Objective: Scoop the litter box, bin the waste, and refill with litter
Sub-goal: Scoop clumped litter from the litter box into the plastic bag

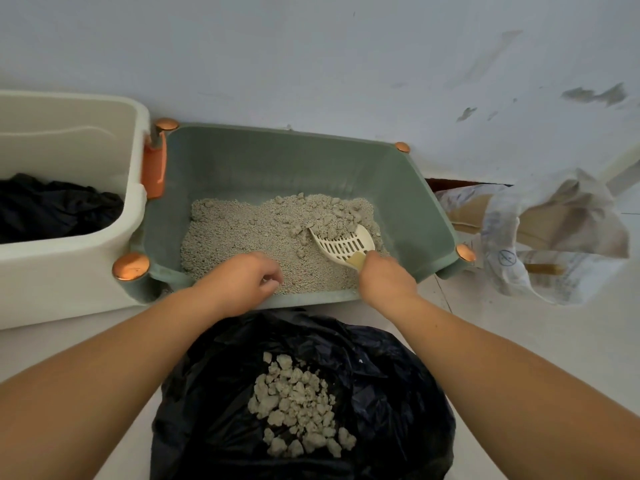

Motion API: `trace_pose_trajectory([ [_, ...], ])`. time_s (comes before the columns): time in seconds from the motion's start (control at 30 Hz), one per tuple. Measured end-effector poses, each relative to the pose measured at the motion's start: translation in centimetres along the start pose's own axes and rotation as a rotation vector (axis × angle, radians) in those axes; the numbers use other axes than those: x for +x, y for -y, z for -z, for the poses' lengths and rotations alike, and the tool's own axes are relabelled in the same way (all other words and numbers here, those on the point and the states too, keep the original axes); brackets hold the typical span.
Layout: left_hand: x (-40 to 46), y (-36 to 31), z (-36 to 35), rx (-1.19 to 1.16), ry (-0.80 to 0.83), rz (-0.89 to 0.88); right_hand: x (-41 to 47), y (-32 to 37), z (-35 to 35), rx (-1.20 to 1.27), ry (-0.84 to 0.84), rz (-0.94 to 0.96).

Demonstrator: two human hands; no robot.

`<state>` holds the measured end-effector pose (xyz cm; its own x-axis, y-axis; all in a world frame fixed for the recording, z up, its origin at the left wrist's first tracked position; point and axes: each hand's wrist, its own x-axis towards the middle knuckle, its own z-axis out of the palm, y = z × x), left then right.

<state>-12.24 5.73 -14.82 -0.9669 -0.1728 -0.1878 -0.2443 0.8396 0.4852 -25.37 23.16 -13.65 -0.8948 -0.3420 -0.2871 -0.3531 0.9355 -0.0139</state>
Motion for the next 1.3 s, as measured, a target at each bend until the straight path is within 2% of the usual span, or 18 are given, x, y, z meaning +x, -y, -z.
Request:
trace_pose_trajectory([
  [0.4, -0.3, -0.3, 0.3, -0.002, -0.018, -0.010, 3.7, 0.2, 0.2, 0.056, -0.013, -0.016],
  [0.73, 0.0, -0.7, 0.6, 0.027, -0.004, 0.029, 4.8, -0.9, -1.8, 0.125, -0.163, 0.032],
  [0.93, 0.2, -1.7, 0.7, 0.050, -0.008, 0.036, 4.6, -0.8, -1.8, 0.222, -0.127, -0.015],
  [1.13, 0.2, -2.5, 1.0, 0.058, 0.000, 0.035, 5.6, 0.4, -2.0, 0.509, 0.037, -0.144],
  [1.3, -0.1, -2.7, 1.0, 0.062, 0.006, 0.038, 5.1, 1.0, -1.9, 0.745, 0.022, -0.158],
])
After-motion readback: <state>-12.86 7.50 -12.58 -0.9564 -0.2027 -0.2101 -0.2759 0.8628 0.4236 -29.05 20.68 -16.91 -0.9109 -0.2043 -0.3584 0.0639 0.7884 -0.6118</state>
